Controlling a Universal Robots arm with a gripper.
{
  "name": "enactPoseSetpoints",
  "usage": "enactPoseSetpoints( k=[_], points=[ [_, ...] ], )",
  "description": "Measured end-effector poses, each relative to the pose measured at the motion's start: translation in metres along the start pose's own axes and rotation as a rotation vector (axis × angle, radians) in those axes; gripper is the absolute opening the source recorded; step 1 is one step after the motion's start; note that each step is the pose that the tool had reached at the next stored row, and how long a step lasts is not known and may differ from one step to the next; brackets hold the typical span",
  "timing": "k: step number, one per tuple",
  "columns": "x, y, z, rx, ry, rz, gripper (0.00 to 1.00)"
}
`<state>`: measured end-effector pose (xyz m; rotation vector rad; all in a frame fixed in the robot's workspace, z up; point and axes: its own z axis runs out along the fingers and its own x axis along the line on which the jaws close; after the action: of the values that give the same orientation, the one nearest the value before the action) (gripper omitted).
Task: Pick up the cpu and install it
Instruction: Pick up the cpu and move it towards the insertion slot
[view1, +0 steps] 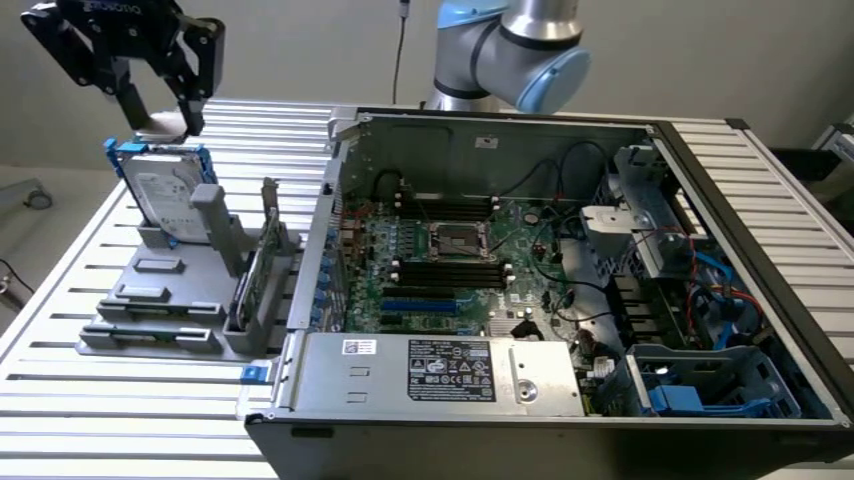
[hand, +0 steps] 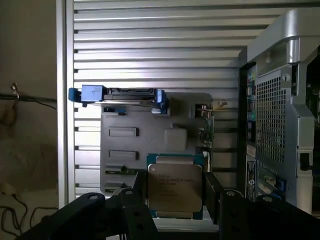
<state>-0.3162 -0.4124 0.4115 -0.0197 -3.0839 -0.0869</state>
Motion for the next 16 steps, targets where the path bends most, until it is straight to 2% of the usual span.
enactPoseSetpoints(
  k=[3, 6, 16],
  points=[
    [-0.013, 0.0007, -0.0091, -0.0017, 0.0007, 0.000, 0.55],
    [-0.027, 0.0010, -0.0139, -0.0033, 0.0010, 0.000, 0.55],
    [-0.072, 0.0006, -0.0188, -0.0052, 0.0010, 0.000, 0.55]
  ],
)
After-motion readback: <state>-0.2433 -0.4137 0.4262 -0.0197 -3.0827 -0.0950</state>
